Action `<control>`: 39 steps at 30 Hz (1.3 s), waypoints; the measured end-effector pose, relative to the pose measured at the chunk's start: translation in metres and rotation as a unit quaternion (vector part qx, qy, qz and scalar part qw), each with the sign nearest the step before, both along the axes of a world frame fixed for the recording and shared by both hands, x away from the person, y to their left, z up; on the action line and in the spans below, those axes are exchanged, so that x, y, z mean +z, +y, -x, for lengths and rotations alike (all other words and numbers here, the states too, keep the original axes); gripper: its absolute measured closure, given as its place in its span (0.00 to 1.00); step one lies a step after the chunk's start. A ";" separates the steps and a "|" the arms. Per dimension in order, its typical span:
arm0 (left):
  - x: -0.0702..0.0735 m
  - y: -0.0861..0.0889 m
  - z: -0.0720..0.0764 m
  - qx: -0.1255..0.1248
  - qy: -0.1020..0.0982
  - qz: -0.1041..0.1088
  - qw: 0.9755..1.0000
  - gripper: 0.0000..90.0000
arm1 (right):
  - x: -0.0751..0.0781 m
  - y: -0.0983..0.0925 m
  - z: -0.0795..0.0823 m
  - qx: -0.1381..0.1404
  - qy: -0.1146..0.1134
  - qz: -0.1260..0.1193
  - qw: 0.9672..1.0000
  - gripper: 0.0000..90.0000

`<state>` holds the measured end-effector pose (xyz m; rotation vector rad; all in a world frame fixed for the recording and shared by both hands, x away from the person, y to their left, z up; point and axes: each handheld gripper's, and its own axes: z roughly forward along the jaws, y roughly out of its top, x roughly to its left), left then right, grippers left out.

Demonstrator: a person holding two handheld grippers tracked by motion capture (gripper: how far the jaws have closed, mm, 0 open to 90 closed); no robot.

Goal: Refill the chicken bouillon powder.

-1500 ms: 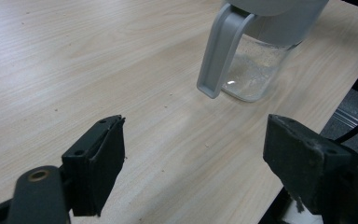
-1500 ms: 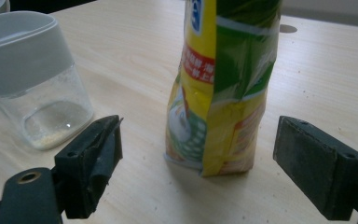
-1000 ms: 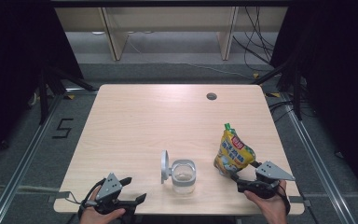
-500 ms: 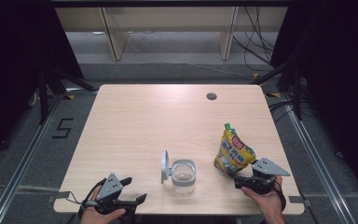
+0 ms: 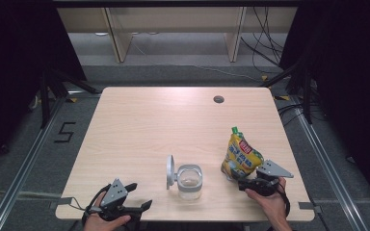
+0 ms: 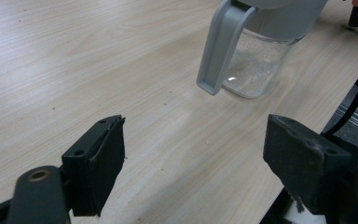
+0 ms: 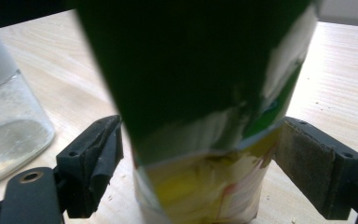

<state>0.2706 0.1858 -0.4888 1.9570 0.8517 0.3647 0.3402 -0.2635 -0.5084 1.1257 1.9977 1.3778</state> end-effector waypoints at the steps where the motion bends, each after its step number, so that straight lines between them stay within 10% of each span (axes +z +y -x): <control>1: 0.000 0.000 0.000 -0.002 -0.001 -0.004 1.000 0.22 | 0.000 0.001 -0.001 0.000 0.003 -0.006 1.000 0.19; 18: 0.000 0.001 0.000 -0.002 -0.002 -0.007 1.000 0.22 | -0.002 -0.002 -0.020 -0.026 -0.067 -0.024 0.997 0.27; 29: -0.001 -0.001 0.002 0.006 0.008 0.007 1.000 0.22 | -0.004 0.001 -0.028 -0.033 -0.081 -0.063 0.994 0.32; 33: 0.000 0.002 0.000 -0.004 -0.001 -0.007 1.000 0.22 | -0.004 0.003 -0.028 -0.021 -0.085 -0.068 0.994 0.48; 34: 0.000 0.002 0.000 -0.005 -0.001 -0.008 1.000 0.22 | -0.003 0.006 -0.025 -0.012 -0.062 -0.079 0.995 0.49; 35: 0.000 0.002 0.000 -0.005 -0.002 -0.008 1.000 0.22 | -0.004 0.004 -0.029 -0.016 -0.102 -0.057 0.993 0.50; 39: -0.001 0.001 0.002 0.003 0.007 0.002 1.000 0.22 | 0.001 0.006 -0.028 -0.022 -0.087 -0.056 0.994 0.53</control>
